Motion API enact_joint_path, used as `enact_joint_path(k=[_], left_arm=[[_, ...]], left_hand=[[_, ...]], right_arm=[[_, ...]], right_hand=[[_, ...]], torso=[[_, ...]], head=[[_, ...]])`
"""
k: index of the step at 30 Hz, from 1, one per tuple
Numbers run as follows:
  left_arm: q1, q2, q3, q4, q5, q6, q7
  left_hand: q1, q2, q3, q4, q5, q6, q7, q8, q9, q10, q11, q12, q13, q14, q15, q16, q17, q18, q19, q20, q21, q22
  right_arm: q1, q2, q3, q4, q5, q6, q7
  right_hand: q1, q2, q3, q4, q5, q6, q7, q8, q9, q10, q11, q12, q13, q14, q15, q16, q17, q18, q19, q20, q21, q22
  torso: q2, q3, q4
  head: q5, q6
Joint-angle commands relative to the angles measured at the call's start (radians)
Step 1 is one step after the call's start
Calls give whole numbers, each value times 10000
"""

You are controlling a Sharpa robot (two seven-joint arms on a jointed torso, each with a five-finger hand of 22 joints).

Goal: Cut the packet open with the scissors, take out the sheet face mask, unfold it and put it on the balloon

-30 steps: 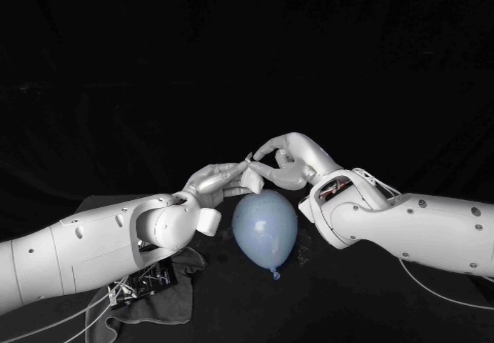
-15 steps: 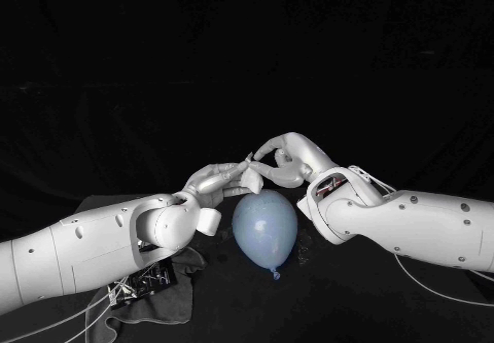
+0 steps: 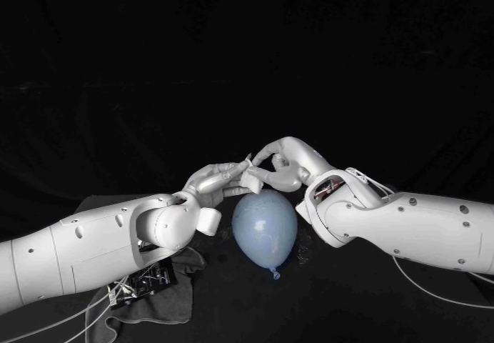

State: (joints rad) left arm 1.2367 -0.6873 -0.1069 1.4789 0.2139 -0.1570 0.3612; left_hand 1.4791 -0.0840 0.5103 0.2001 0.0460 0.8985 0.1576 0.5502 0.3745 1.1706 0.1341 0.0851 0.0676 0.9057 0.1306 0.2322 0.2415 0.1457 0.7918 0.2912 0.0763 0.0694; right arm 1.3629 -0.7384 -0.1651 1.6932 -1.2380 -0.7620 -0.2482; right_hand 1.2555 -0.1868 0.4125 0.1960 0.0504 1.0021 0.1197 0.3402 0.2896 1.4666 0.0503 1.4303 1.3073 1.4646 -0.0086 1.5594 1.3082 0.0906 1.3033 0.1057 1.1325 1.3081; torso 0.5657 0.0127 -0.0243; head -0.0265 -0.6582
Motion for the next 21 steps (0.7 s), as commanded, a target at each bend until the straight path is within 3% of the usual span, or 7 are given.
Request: enact_joint_path(k=[1,7,12,14,17,21], left_arm=[[13,20,14,30,52,100,89],[13,20,14,34,52,208,60],[13,16,14,38,41,335,28],[13,13,14,43,14,411,12],[13,7,14,49,-8,482,-8],[13,-3,14,54,-22,537,-23]], left_hand=[[4,66,-15,48,16,14,-34,-15,-13,-52,-25,17,-15,-53,-7,34,13,-1,35,-5,28,-2],[21,60,-26,44,14,8,-38,-21,-19,-75,-15,5,-18,-86,0,46,24,-6,24,-4,20,-5],[35,45,-44,39,14,16,-38,-21,-22,-99,-8,-7,-20,-122,8,55,34,-14,9,-2,10,-8],[38,40,-50,37,14,18,-37,-20,-23,-101,-8,-8,-20,-130,9,58,37,-16,5,-2,7,-9],[39,37,-53,36,14,20,-36,-19,-23,-102,-8,-8,-19,-133,10,60,39,-17,3,-2,6,-10],[39,37,-53,36,14,20,-36,-19,-23,-102,-8,-8,-19,-133,10,60,39,-17,3,-2,6,-10]], right_arm=[[-7,32,5,2,-37,174,44],[-12,85,5,-75,-28,198,48],[-15,115,5,-119,-25,166,52],[-17,127,5,-137,-20,112,67],[-19,133,5,-152,-16,30,115],[-22,133,5,-159,-22,-31,180]], right_hand=[[92,34,-83,0,-14,46,-3,59,9,233,-50,56,1520,938,3,44,2402,46,3,-15,27,1361],[123,78,-105,25,-15,89,-28,74,13,234,-72,50,1515,937,-14,43,2399,45,9,-28,36,1364],[304,288,-53,25,-15,172,-89,105,24,261,-127,82,1542,958,-59,55,2436,40,33,-63,69,1374],[506,643,114,18,-20,277,-164,161,48,311,-191,150,1599,999,-106,78,2510,20,101,-99,172,1405],[925,991,389,-182,-18,402,-286,270,104,411,-304,291,1715,1062,-200,113,2625,-12,219,-174,346,1455],[1394,1137,723,-575,-16,536,-383,473,222,583,-406,552,1932,1062,-306,113,2626,-68,397,-278,611,1530]], torso=[[5,-1,5],[-3,-10,8],[0,-9,8],[2,-9,9],[7,-10,14],[2,-7,3]], head=[[-4,-3],[-5,-15],[-4,-18],[0,-19],[3,-17],[5,-26]])
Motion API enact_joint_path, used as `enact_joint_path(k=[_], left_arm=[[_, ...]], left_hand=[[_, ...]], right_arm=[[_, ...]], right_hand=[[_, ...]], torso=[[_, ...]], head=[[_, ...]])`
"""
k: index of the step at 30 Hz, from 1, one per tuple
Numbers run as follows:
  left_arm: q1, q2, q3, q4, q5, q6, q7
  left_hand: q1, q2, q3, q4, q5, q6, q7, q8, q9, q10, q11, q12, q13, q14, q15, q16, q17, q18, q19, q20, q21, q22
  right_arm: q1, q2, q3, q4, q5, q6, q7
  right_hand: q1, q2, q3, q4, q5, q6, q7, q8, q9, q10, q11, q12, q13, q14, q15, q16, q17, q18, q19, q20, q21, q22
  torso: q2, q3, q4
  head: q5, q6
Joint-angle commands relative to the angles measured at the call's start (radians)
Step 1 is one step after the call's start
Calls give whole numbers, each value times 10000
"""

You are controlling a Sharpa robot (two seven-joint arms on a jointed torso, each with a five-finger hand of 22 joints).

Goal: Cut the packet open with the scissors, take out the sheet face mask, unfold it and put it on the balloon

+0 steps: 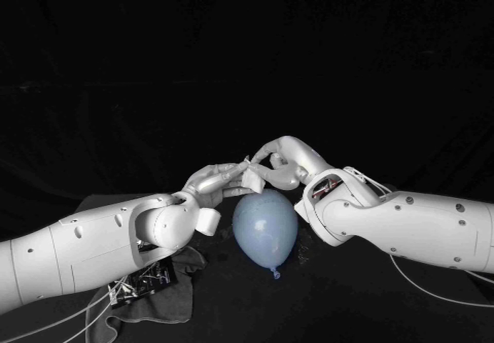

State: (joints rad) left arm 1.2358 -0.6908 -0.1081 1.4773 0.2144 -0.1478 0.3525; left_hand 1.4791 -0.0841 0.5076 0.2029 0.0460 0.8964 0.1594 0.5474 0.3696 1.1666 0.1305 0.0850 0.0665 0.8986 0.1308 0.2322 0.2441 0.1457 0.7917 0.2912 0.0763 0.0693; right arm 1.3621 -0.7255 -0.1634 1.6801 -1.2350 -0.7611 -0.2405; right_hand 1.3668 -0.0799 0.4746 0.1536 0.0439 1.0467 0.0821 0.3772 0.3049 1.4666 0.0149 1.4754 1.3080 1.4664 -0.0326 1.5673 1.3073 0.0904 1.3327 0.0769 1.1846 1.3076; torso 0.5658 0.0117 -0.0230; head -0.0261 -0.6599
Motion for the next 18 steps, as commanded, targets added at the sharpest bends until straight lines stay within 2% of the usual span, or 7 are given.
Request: enact_joint_path(k=[1,8,18], left_arm=[[22,31,26,71,-30,457,62],[22,39,26,68,-40,474,59],[22,28,25,61,-42,430,83]], left_hand=[[44,31,-36,7,14,48,-52,12,24,-64,28,-8,-8,-74,10,66,17,-22,-4,-1,1,-10],[46,27,-41,6,15,51,-52,13,24,-66,30,-9,-8,-80,11,69,20,-24,-8,-1,-2,-11],[52,23,-51,5,15,59,-50,14,22,-74,31,-13,-8,-99,14,75,26,-29,-18,-1,-8,-13]], right_arm=[[-15,4,-11,-31,-58,-39,116],[-19,-15,-11,-28,-97,-56,167],[-22,-82,-10,-25,16,-180,92]], right_hand=[[319,63,158,-213,49,95,-9,142,96,614,-57,146,1963,1044,-78,35,2635,-75,130,-7,129,1545],[358,-21,355,-426,49,154,-41,326,211,793,-90,457,2222,1044,-110,35,2635,-120,258,-45,328,1599],[293,-64,472,-500,49,207,-72,439,278,860,-116,577,2322,1044,-134,35,2635,-156,368,-63,503,1646]], torso=[[3,3,-11],[1,9,-14],[1,8,-7]], head=[[4,-16],[6,-27],[-3,-40]])
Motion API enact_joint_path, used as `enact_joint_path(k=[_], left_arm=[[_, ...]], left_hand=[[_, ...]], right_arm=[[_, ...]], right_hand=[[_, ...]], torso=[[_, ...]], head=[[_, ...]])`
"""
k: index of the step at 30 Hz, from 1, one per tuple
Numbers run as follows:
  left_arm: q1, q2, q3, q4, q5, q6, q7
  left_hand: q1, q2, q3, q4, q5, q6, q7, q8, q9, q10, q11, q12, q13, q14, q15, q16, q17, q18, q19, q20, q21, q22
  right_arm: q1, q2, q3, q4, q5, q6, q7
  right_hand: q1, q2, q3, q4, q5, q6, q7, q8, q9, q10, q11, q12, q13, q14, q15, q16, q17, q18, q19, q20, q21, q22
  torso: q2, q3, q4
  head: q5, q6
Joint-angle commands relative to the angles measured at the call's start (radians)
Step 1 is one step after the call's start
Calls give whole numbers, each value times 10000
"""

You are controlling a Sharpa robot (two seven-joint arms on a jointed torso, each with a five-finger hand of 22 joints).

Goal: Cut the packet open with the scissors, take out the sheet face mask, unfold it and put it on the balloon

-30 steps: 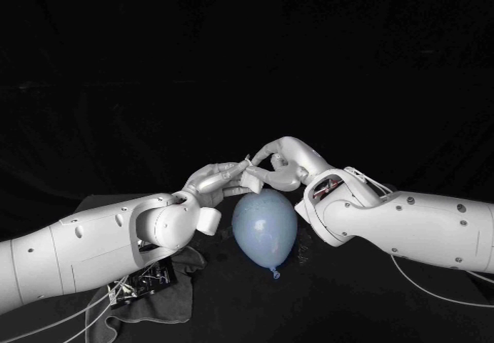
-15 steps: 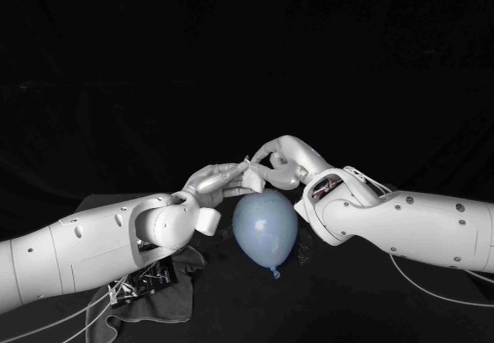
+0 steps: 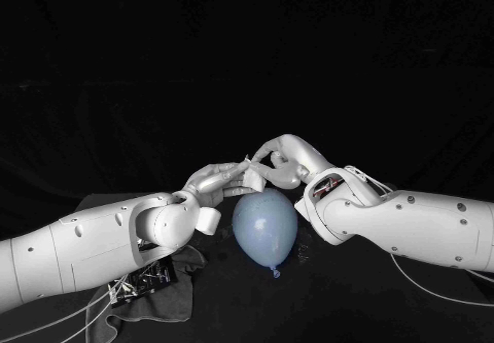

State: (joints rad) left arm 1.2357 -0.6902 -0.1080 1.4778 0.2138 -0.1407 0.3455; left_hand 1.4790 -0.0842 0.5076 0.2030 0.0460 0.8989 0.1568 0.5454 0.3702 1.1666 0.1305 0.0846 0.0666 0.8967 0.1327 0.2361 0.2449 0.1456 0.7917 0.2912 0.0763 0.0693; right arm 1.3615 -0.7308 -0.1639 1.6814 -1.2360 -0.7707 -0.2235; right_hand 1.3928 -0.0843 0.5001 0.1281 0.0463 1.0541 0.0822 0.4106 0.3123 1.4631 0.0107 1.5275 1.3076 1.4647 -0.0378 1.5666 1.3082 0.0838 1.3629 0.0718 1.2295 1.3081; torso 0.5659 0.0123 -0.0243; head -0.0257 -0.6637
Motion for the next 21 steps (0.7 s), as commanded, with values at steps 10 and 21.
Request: enact_joint_path(k=[10,21], left_arm=[[23,-37,24,45,-36,281,203],[17,-69,24,55,-36,-83,346]], left_hand=[[49,33,-64,20,14,39,-19,32,12,-92,41,-18,-10,-110,1,43,27,-32,-23,-2,-11,-13],[141,166,-13,23,16,36,-16,17,-6,-103,36,-20,-3,-181,7,98,67,-32,-9,-6,-4,-5]], right_arm=[[-28,-207,-5,70,167,-418,14],[-32,-405,-3,259,341,-519,169]], right_hand=[[-60,-46,369,-316,25,219,-127,260,314,961,-123,185,2434,1061,-123,42,2626,-129,188,-37,255,1696],[-78,-54,392,-326,25,219,-133,277,330,970,-129,202,2448,1061,-128,42,2626,-136,208,-41,288,1705]], torso=[[-4,2,1],[-5,6,-6]], head=[[-1,-1],[14,-8]])
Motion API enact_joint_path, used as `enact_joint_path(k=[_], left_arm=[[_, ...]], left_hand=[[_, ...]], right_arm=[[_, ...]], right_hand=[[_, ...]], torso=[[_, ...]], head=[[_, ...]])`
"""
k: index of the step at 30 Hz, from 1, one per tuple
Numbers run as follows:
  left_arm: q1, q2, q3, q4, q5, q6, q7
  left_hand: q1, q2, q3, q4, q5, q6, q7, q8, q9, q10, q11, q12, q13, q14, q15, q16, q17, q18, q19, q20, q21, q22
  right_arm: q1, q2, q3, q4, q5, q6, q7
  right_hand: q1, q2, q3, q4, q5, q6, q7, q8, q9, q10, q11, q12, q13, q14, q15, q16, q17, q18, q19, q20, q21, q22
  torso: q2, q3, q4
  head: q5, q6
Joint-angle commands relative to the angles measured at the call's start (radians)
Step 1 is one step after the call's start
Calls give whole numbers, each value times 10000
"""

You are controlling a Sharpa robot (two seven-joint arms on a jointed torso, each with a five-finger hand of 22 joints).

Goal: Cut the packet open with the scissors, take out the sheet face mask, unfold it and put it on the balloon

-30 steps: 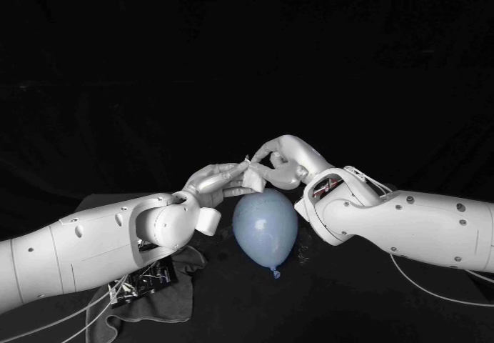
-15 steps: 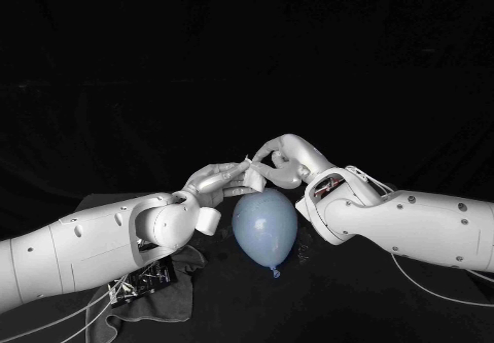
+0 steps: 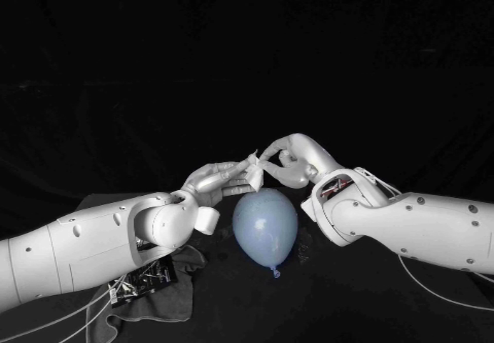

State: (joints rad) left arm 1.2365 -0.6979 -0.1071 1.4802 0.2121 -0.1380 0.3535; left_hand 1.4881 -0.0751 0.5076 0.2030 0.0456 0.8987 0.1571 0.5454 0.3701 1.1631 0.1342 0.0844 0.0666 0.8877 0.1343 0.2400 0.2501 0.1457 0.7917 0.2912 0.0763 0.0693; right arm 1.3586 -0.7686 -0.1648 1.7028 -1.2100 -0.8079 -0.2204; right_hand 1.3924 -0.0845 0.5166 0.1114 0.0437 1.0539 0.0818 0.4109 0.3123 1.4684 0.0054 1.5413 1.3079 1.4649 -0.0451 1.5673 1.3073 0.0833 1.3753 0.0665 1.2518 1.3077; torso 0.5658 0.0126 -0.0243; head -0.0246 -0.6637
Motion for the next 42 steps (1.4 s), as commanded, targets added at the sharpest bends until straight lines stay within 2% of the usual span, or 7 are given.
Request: enact_joint_path(k=[1,17,22,24,30,42], left_arm=[[8,8,15,33,-19,-130,275],[-10,0,16,36,-51,-488,386],[-18,-15,18,-45,85,-480,496],[-20,-29,19,-74,115,-446,521],[-22,-66,21,-112,220,-246,521],[-22,-99,24,-161,277,-34,478]], left_hand=[[60,87,-6,20,19,39,-16,16,-7,-64,-2,-15,-1,-91,-11,68,21,-31,-3,-7,-1,-3],[192,218,110,-3,20,40,56,69,21,-41,-6,-3,1,-78,-31,238,111,33,135,-19,76,27],[219,201,242,38,20,-92,104,187,143,-175,34,-154,-22,169,-72,373,176,348,712,-49,384,115],[224,193,274,42,21,-130,117,217,176,-216,47,-183,-25,213,-72,352,172,384,829,-68,436,120],[235,195,355,39,23,-234,161,291,262,-328,86,-211,-31,266,-55,258,134,409,1126,-143,553,122],[232,191,438,33,24,-326,192,366,347,-411,114,-210,-31,270,-32,140,78,383,1089,-133,475,43]], right_arm=[[-3,-34,6,50,94,-137,144],[-3,-236,6,187,236,-97,284],[-4,-420,5,291,342,-144,391],[-5,-506,5,321,396,-169,433],[-47,-687,4,348,611,-240,593],[-271,-821,4,269,1194,-453,1058]], right_hand=[[-82,-53,239,-163,51,220,-131,280,336,911,-78,50,2434,1059,-58,35,2635,-127,72,10,45,1703],[-94,-59,249,-167,51,215,-131,286,343,898,-79,22,2411,1059,-61,35,2635,-122,61,8,28,1697],[-105,-66,258,-170,51,208,-132,290,349,884,-80,-10,2387,1059,-62,35,2635,-121,58,6,24,1696],[-105,-66,258,-171,51,208,-132,291,349,882,-80,-12,2385,1059,-62,35,2635,-121,58,5,24,1696],[-105,-66,258,-171,51,208,-132,291,349,882,-80,-12,2385,1059,-62,35,2635,-121,58,5,24,1696],[-127,-71,281,-174,51,185,-129,294,359,838,-80,-109,2309,1059,-63,35,2635,-107,22,-1,-35,1677]], torso=[[-4,3,-6],[-6,-2,-7],[1,-1,0],[0,-1,-6],[6,4,1],[-1,7,0]], head=[[4,-8],[4,-5],[-13,9],[-20,2],[-23,-14],[-32,-37]])
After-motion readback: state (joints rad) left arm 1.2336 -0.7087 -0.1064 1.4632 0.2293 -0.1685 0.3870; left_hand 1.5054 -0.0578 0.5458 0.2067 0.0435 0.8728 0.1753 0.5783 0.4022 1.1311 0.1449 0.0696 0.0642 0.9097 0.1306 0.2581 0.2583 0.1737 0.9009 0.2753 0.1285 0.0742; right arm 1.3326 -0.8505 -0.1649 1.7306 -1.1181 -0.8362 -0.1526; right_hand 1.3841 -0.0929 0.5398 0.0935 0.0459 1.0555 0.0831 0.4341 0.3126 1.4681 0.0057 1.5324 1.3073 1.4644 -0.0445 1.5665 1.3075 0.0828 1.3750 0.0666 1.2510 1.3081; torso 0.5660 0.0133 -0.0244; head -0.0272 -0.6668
